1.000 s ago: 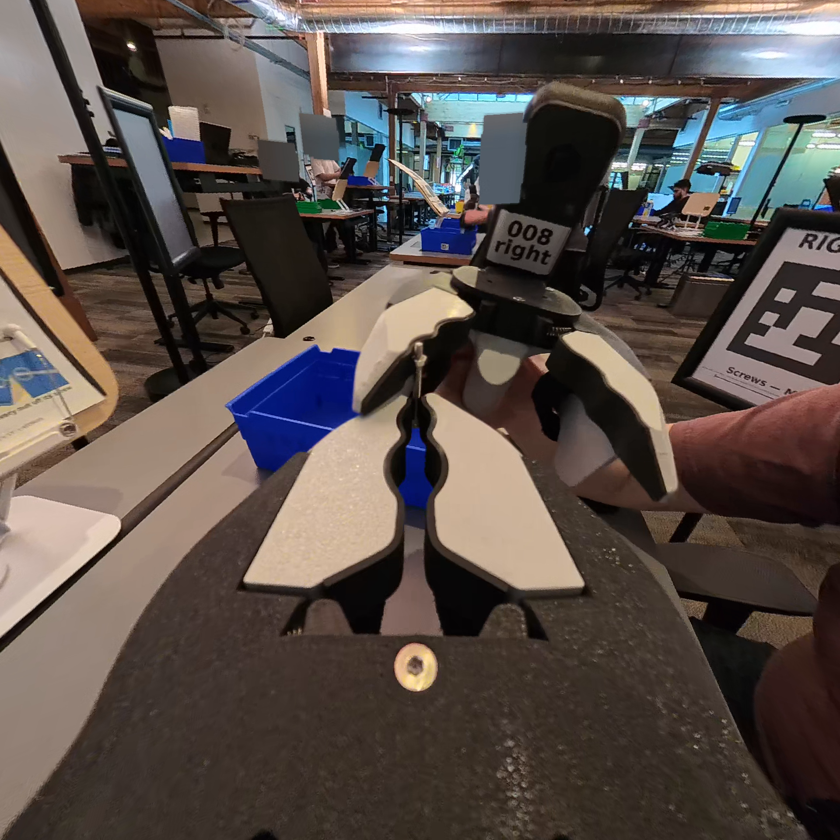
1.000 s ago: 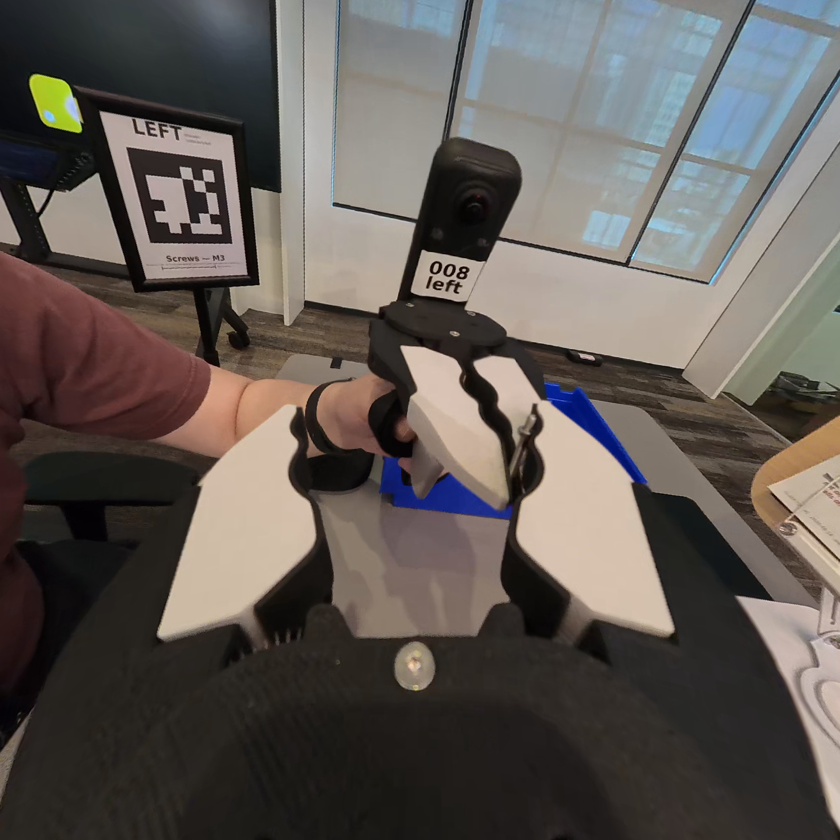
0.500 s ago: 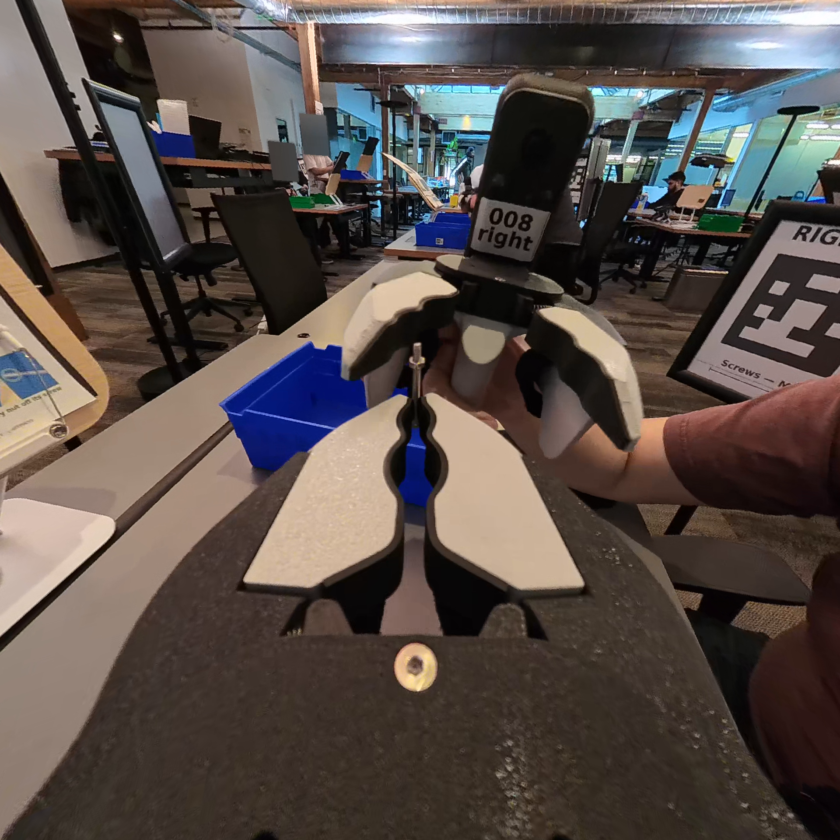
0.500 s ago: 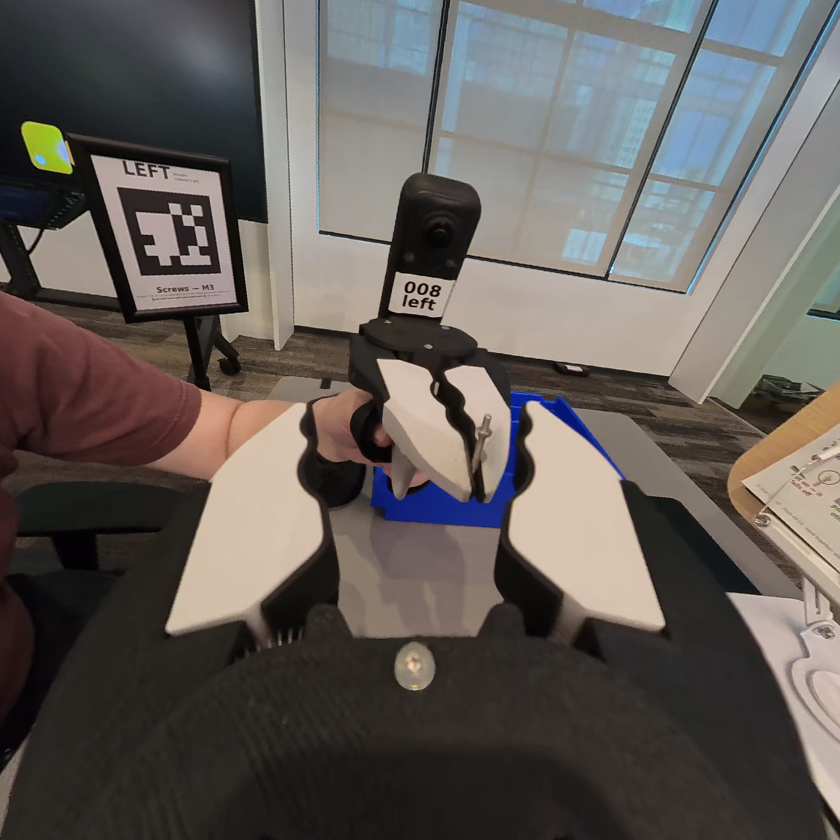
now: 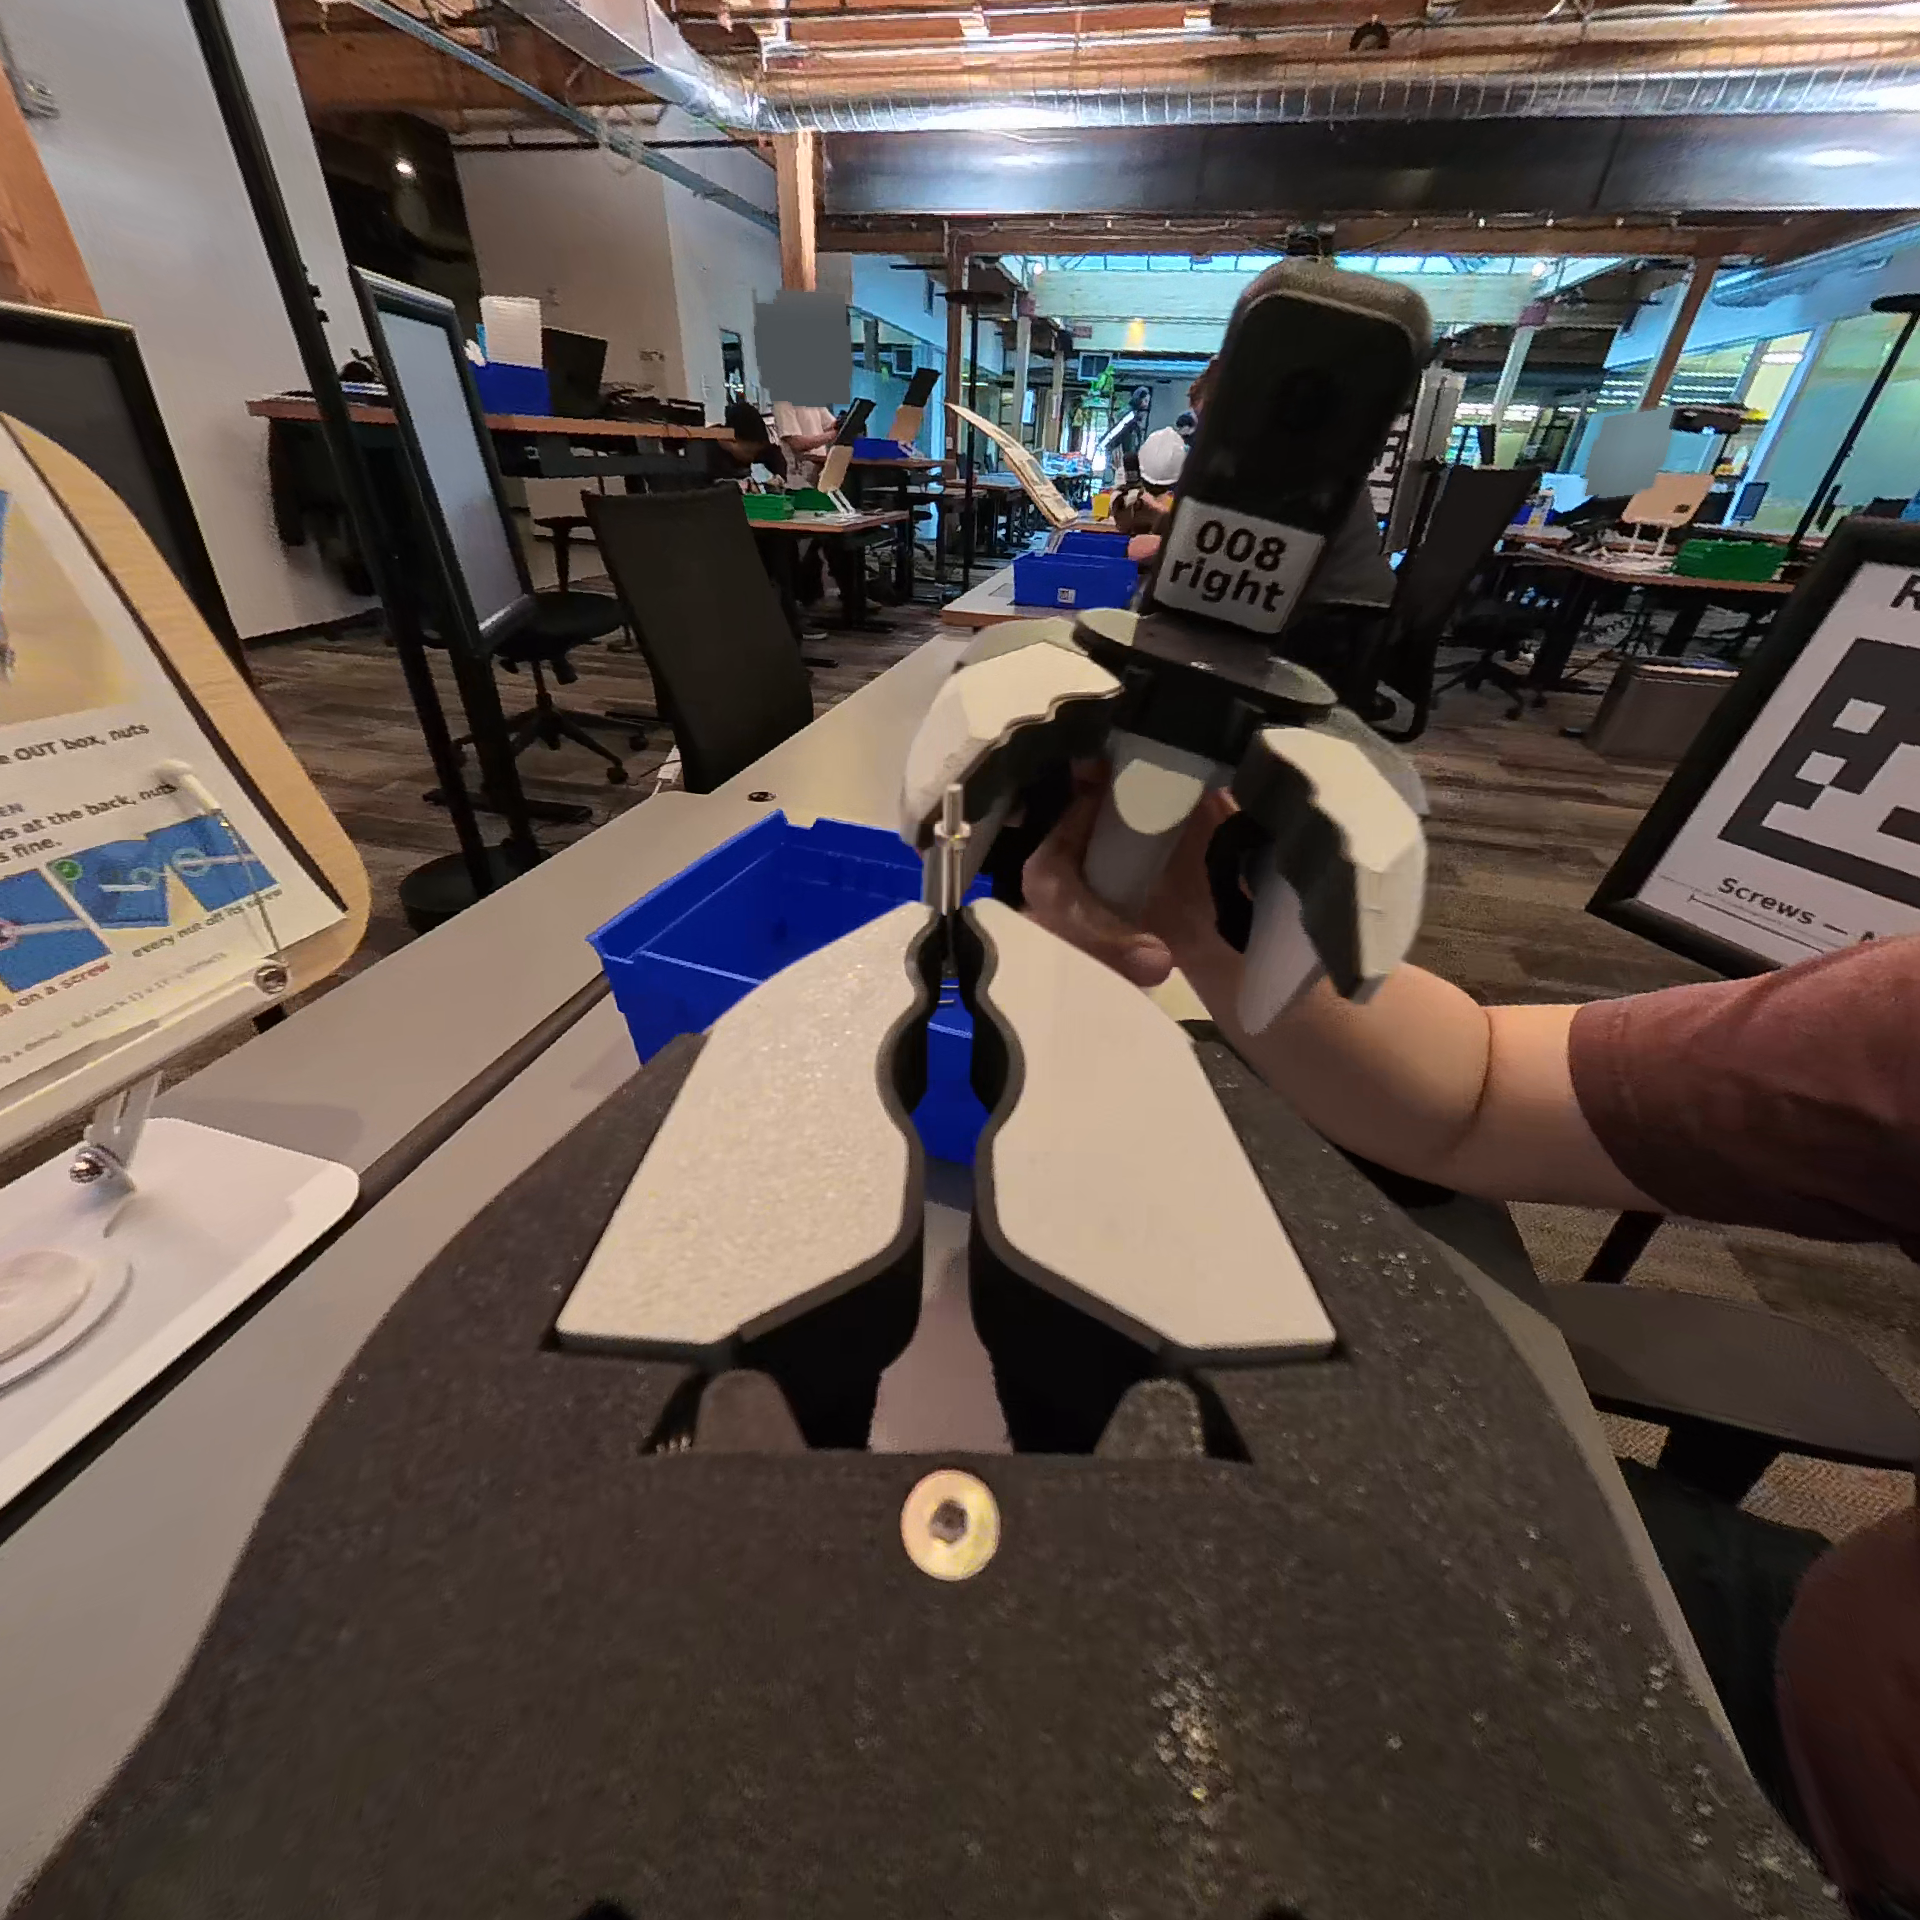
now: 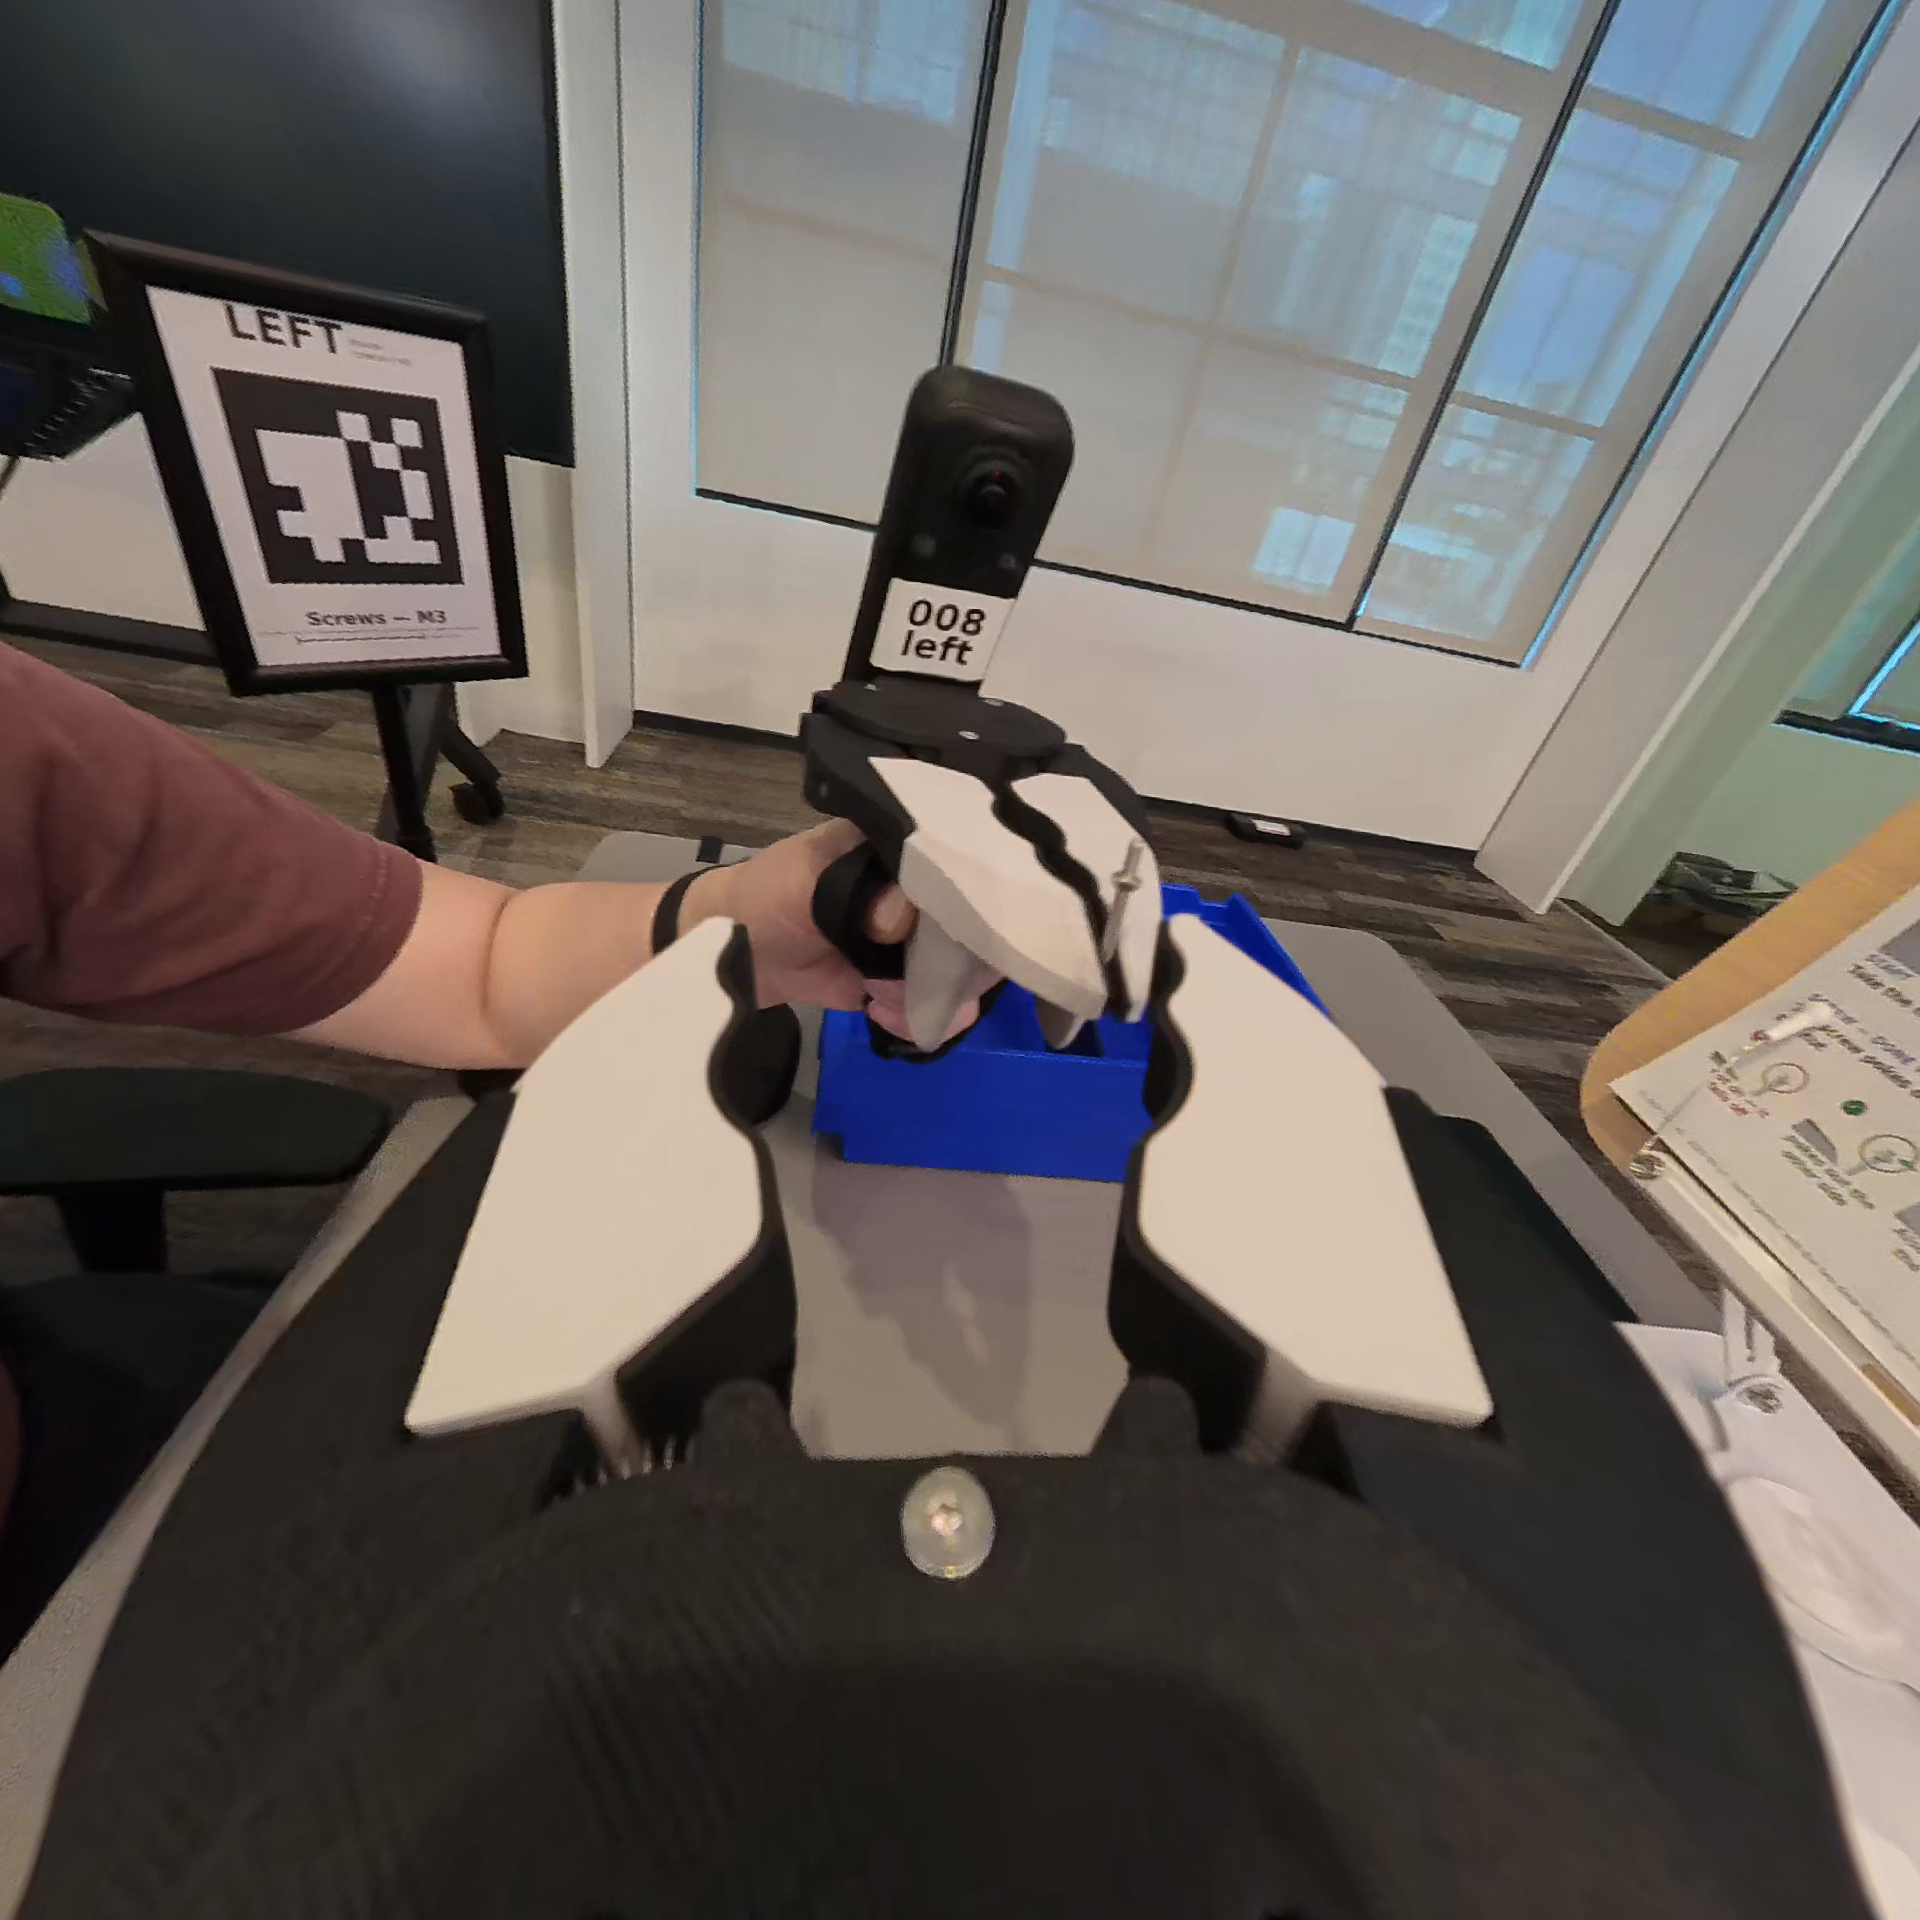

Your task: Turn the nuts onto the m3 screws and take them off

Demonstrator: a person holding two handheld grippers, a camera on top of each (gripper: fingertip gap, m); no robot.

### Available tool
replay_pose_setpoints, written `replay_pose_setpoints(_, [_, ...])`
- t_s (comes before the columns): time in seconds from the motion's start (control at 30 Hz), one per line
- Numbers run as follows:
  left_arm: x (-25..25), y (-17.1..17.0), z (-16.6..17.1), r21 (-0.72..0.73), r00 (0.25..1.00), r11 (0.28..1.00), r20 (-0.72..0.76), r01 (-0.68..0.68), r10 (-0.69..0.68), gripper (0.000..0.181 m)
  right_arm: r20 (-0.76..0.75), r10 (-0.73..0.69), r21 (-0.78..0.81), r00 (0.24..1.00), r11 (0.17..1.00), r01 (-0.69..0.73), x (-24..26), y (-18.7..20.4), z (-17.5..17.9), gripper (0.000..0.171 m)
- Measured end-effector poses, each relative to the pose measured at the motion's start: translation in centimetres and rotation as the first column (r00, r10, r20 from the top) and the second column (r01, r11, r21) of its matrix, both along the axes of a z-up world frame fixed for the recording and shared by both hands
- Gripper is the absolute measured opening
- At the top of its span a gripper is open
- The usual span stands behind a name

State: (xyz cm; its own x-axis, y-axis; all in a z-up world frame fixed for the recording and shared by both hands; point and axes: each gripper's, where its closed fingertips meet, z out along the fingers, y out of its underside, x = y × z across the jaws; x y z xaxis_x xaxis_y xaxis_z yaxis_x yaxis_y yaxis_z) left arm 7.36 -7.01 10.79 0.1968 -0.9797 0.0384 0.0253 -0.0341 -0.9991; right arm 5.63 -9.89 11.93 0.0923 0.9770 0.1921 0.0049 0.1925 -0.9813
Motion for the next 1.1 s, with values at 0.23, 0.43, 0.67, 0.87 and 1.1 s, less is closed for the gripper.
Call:
replay_pose_setpoints(0.23, [0.7,-1.0,-0.2,0.006,0.999,0.999,-0.019,0.043,-0.043,0.002,-0.082,0.037,-0.131,0.996,0.99,-0.047,0.9,0.7,0.8,0.031])
replay_pose_setpoints(0.43, [0.9,-1.3,-0.3,0.01,0.998,0.998,-0.025,0.055,-0.055,0.002,-0.082,0.027,-0.187,0.996,0.981,-0.042,1.0,1.5,0.4,0.02])
replay_pose_setpoints(0.67, [1.1,-1.8,-0.4,0.026,0.996,0.996,-0.027,0.085,-0.085,0.002,-0.076,0.075,-0.243,0.994,0.966,-0.091,0.6,1.1,0.0,0.008])
replay_pose_setpoints(0.87, [1.1,-2.1,-0.5,0.022,0.993,0.993,-0.033,0.114,-0.113,0.002,-0.091,0.107,-0.292,0.99,0.948,-0.13,0.7,1.1,-0.1,0.003])
replay_pose_setpoints(1.1, [1.3,-1.7,-0.7,-0.086,0.99,0.986,-0.002,0.143,-0.143,0.028,-0.093,0.08,-0.295,0.992,0.95,-0.104,1.0,2.0,-0.3,0.003])
